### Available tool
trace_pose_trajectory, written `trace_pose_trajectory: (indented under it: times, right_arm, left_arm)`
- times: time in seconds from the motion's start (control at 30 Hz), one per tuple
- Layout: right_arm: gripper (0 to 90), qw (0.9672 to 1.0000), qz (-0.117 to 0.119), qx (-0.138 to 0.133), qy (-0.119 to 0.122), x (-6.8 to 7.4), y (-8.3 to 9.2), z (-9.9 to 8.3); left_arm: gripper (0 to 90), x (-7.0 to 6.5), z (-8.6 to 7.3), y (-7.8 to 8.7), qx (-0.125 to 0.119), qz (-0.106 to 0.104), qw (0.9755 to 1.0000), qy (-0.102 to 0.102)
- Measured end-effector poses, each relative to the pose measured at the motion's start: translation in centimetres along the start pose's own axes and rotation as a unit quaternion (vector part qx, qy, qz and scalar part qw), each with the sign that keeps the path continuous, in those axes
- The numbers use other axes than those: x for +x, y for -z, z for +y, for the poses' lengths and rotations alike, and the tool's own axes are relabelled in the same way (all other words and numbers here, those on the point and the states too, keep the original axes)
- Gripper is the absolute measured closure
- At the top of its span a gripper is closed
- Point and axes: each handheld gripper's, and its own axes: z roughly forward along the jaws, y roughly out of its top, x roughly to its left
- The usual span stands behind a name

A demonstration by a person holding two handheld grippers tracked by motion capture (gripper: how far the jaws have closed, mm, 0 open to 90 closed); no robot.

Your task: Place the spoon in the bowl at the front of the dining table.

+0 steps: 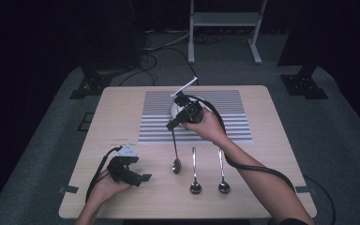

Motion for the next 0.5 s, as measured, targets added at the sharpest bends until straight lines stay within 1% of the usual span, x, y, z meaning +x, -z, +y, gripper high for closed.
trace_pose_trajectory:
  times: [0.37,0.5]
  right_arm:
    - [88.2,0.9998,-0.010,-0.018,-0.007,-0.5,1.3,0.9]
    - [88.2,0.9995,-0.013,-0.026,-0.012,-0.9,1.8,1.2]
  left_arm:
    - [7.2,0.3,0.0,0.4,-0.007,0.008,0.9999,0.001]
    - [7.1,0.3,0.0,0.4,-0.009,0.009,0.9999,0.004]
